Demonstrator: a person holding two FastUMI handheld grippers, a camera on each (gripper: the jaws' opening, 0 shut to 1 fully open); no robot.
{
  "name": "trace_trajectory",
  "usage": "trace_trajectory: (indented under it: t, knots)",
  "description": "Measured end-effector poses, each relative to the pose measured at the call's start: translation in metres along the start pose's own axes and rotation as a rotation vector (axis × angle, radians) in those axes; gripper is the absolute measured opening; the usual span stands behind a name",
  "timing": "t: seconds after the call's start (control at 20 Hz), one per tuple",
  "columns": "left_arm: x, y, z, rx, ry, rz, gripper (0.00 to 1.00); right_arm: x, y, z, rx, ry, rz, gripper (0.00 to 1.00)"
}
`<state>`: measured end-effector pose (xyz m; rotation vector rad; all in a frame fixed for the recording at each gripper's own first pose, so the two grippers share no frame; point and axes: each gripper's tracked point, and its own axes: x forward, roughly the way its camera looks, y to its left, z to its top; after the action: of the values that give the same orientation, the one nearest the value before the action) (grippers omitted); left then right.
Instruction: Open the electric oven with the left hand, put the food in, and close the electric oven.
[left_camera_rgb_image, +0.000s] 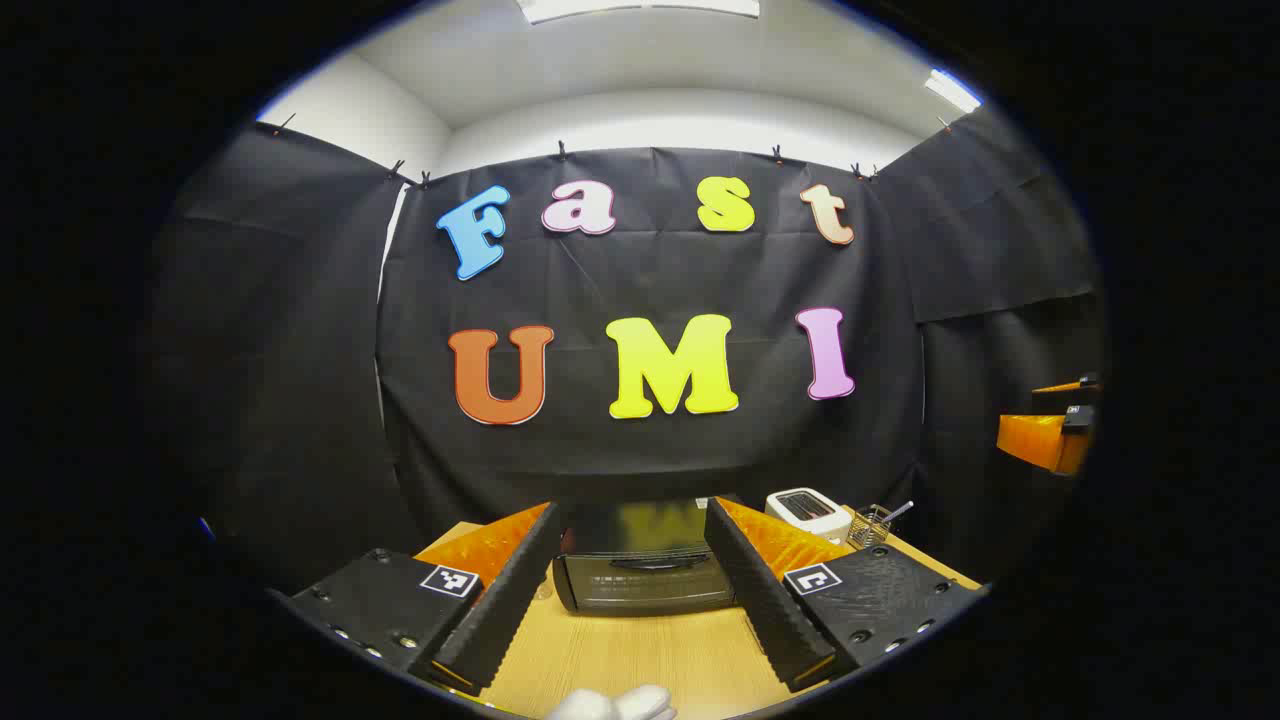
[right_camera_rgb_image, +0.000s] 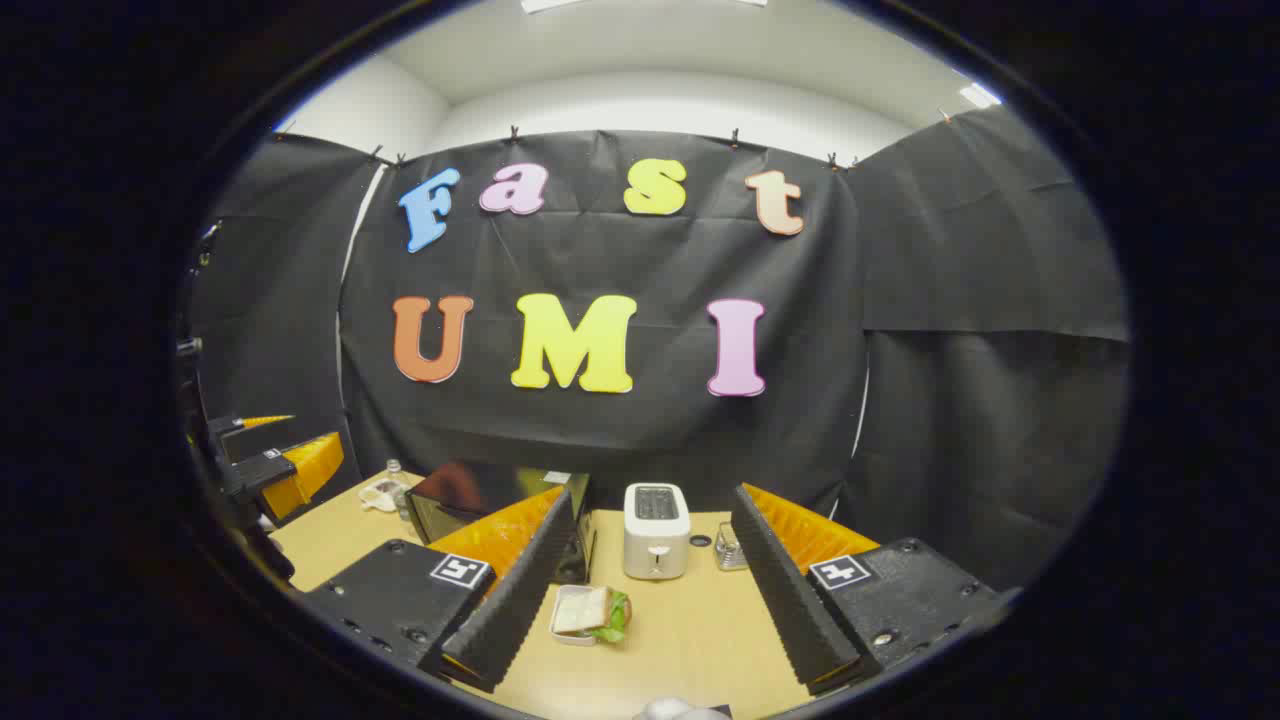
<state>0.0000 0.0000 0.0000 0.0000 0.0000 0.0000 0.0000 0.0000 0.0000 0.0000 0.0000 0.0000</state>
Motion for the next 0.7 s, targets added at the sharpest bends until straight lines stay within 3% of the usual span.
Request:
trace_trajectory:
  t: [0.1, 0.7]
  knots:
    - [0.007, -0.002, -0.004, -0.003, 0.007, -0.001, 0.95, 0.002, -0.003, -0.001, -0.006, 0.008, -0.005, 0.95]
    - [0.025, -0.011, -0.013, 0.017, 0.008, -0.011, 0.95, 0.009, -0.005, -0.002, -0.008, 0.012, -0.006, 0.95]
